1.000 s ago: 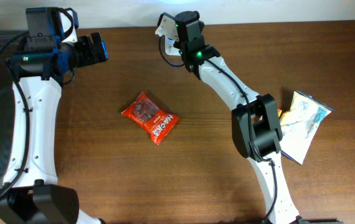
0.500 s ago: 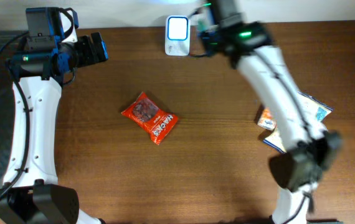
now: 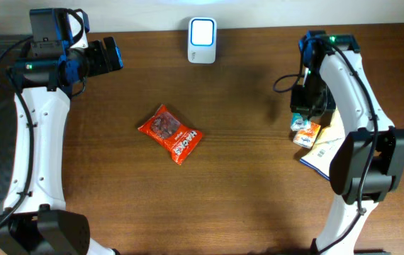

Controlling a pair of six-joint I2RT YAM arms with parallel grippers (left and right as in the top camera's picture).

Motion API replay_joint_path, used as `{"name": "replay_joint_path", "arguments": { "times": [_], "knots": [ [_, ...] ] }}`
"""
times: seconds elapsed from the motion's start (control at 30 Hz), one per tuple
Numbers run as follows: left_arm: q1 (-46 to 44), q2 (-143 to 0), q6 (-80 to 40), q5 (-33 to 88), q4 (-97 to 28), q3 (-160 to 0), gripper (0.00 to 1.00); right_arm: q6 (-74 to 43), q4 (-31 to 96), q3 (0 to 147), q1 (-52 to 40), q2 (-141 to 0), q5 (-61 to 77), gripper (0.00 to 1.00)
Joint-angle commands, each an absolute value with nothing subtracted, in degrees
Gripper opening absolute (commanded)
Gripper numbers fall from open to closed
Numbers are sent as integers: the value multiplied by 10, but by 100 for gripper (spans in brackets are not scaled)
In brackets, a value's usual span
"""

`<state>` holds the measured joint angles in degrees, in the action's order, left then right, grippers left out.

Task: Scan the item barcode
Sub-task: 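Carry the green-white packet right and drop it by the other items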

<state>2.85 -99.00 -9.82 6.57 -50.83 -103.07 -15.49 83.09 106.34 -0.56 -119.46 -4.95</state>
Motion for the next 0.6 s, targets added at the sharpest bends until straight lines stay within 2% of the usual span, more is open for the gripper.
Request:
{"name": "replay_joint_path", "arguments": {
  "times": [0.0, 0.07, 0.17, 0.2, 0.23, 0.33, 0.47, 0.57],
  "knots": [
    [28, -993, -89, 63, -507, -1032, 99, -189, 772, 1013, 34, -1193, -49, 4],
    [28, -993, -89, 63, -507, -1032, 99, -204, 731, 992, 60, -1193, -49, 4],
    [28, -993, -89, 63, -507, -1032, 99, -205, 699, 981, 87, -1193, -49, 19],
    [28, -993, -89, 63, -507, -1032, 99, -209, 693, 981, 95, -1193, -47, 35],
    [28, -993, -89, 63, -507, -1032, 99, -215, 692, 985, 102, -1193, -45, 44],
    [28, -993, -89, 63, -507, -1032, 99, -210, 714, 1022, 104, -1193, -32, 56],
    [28, -993, -89, 63, -507, -1032, 99, -194, 766, 1111, 83, -1193, -26, 57],
    [28, -993, -89, 63, -507, -1032, 99, -132, 777, 1174, 47, -1193, 70, 54]
  ]
}}
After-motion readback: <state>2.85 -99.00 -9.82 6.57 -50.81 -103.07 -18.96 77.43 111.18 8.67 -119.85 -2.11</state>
